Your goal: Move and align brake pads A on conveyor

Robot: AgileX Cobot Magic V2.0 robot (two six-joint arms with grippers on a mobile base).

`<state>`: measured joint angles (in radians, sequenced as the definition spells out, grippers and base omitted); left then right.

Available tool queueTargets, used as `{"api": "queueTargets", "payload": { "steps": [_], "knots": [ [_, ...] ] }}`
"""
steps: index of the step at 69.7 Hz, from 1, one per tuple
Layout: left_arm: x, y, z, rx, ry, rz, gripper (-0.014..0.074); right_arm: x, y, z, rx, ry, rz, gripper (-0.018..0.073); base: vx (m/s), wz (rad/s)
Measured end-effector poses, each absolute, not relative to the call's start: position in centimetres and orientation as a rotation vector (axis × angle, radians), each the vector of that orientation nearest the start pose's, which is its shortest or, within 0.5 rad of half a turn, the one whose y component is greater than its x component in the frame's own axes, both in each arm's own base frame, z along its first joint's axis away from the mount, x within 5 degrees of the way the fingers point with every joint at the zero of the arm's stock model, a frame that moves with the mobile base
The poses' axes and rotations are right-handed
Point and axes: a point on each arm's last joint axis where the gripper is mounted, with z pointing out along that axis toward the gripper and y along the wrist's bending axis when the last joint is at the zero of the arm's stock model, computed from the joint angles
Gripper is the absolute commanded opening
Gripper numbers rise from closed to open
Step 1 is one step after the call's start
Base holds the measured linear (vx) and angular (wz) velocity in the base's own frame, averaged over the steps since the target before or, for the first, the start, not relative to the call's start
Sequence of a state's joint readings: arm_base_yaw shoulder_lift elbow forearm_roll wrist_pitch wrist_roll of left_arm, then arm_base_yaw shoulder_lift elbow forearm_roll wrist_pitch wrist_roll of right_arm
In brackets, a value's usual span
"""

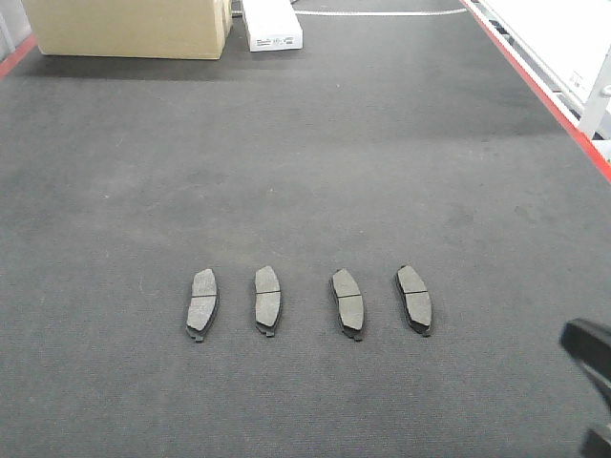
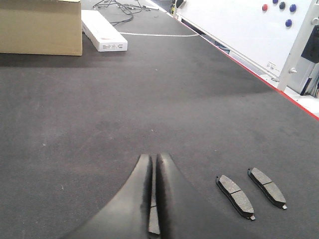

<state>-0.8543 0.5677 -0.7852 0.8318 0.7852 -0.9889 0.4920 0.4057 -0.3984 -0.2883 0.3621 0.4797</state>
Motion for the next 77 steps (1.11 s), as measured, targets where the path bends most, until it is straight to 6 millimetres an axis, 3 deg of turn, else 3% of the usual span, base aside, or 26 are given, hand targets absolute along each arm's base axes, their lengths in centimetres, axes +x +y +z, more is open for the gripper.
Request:
{"api": "queueTargets", "payload": {
  "steps": [77],
  "knots": [
    [9.47,-3.63,38.15,0.101,1.825,-0.326,-0.0006,8.1,3.27,29.0,-0.191,1.819,0.397,-0.0008,0.0,0.0]
  ]
}}
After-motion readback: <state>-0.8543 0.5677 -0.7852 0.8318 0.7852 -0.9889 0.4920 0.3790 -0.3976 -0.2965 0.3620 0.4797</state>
